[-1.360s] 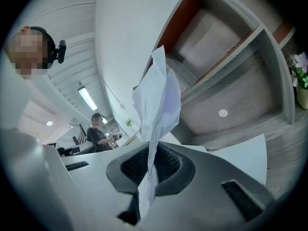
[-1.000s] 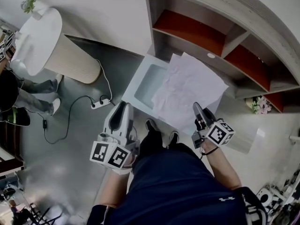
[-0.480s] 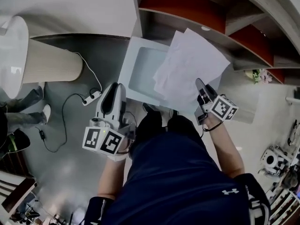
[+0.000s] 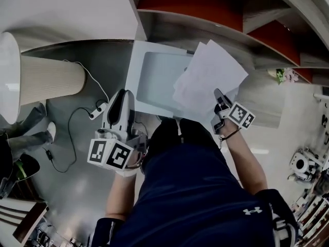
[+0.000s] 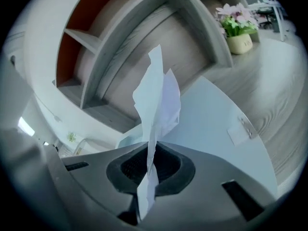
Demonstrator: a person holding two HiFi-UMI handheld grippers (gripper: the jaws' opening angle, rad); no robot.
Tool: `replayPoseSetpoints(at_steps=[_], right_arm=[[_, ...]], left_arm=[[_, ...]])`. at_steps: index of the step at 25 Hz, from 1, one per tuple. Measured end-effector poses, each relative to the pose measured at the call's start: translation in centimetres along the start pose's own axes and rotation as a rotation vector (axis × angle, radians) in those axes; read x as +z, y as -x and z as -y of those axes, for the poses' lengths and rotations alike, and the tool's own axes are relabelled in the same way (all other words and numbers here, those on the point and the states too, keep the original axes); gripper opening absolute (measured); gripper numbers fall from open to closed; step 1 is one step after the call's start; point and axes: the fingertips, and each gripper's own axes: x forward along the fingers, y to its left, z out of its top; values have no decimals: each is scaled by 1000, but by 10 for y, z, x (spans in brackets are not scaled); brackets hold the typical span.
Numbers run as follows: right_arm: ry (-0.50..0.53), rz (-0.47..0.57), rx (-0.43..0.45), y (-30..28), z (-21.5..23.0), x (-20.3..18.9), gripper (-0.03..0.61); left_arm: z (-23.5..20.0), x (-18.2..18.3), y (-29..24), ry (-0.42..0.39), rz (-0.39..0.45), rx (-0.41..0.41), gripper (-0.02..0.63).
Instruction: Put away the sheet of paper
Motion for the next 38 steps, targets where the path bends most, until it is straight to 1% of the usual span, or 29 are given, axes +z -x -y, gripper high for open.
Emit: replayPoseSetpoints(at_steps=[2, 4, 11, 16, 18, 22, 28, 34, 36, 38], right_arm=[[-47, -24, -26, -5, 13, -12, 15], [-58, -63, -51, -10, 23, -26, 15], [-38, -223, -71, -29, 25, -64, 15], [34, -316, -118, -42, 26, -75, 15], [31, -344, -137, -46, 27, -78, 15], [-6, -382, -166, -54, 29, -81, 15], [-9, -442, -183, -55, 35, -83, 17], [-22, -472, -165, -52, 37, -84, 17], [-11, -475, -165, -51, 37, -85, 30], [24, -480, -171, -51, 37, -85, 47]], left_arm=[[6, -3, -4, -4, -12, -4, 87], [11, -5, -9, -4, -17, -9, 87], [21, -9, -16, -9, -30, -14, 87], [15, -11, -13, 7, -30, 4, 87], [13, -12, -11, 15, -28, 11, 87], [6, -9, -7, 25, -14, 24, 87], [-6, -8, 0, 43, -5, 44, 87], [-6, -9, -1, 51, 2, 38, 87], [-6, -10, -1, 54, 0, 37, 87], [-6, -10, -2, 53, -2, 35, 87]])
